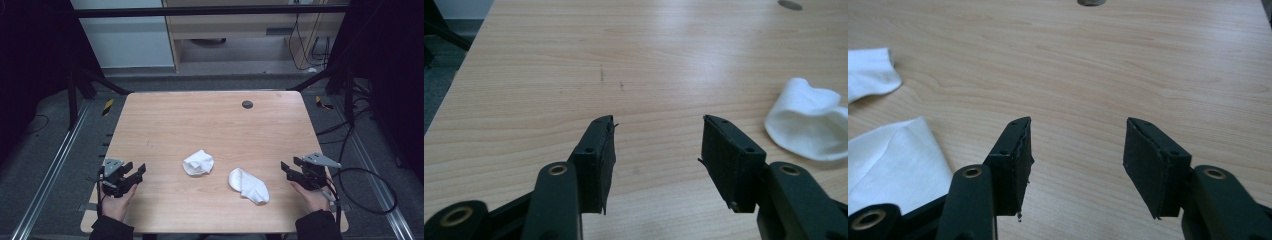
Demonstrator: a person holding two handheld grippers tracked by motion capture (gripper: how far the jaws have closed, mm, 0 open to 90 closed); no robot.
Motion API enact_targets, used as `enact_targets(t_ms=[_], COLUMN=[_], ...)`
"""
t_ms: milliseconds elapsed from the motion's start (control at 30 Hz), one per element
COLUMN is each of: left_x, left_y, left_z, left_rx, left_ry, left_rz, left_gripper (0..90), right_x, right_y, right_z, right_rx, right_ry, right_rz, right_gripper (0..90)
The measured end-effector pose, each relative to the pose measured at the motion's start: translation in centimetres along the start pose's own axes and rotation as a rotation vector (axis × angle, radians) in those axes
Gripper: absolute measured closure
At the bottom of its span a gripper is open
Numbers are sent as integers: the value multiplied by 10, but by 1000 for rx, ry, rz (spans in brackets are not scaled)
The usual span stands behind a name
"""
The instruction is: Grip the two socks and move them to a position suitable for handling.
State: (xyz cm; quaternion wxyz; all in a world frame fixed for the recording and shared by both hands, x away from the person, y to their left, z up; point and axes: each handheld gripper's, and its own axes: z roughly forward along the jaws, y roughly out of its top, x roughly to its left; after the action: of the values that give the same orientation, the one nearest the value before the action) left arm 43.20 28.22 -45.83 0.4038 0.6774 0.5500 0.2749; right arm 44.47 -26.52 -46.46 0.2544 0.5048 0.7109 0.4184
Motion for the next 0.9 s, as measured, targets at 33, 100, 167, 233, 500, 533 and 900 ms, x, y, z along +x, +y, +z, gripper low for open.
enact_targets(t_ms=[33,100,167,233,500,533,900], left_x=[0,-5,-13,-15,-32,-34,-48], left_y=[0,0,0,0,2,2,11], left_z=[0,0,0,-1,-1,0,4], left_rx=[0,6,5,6,6,7,1], left_ry=[0,-5,-21,-27,-54,-56,-73], left_rz=[0,17,29,34,64,68,79], left_gripper=[458,456,447,441,416,416,388], right_x=[0,3,7,10,23,23,35], right_y=[0,0,1,1,9,9,21], right_z=[0,1,1,1,0,0,0], right_rx=[0,14,17,18,-2,-2,-17], right_ry=[0,5,16,19,43,43,77], right_rz=[0,-17,-33,-37,-66,-66,-96], right_gripper=[448,452,461,470,489,489,471])
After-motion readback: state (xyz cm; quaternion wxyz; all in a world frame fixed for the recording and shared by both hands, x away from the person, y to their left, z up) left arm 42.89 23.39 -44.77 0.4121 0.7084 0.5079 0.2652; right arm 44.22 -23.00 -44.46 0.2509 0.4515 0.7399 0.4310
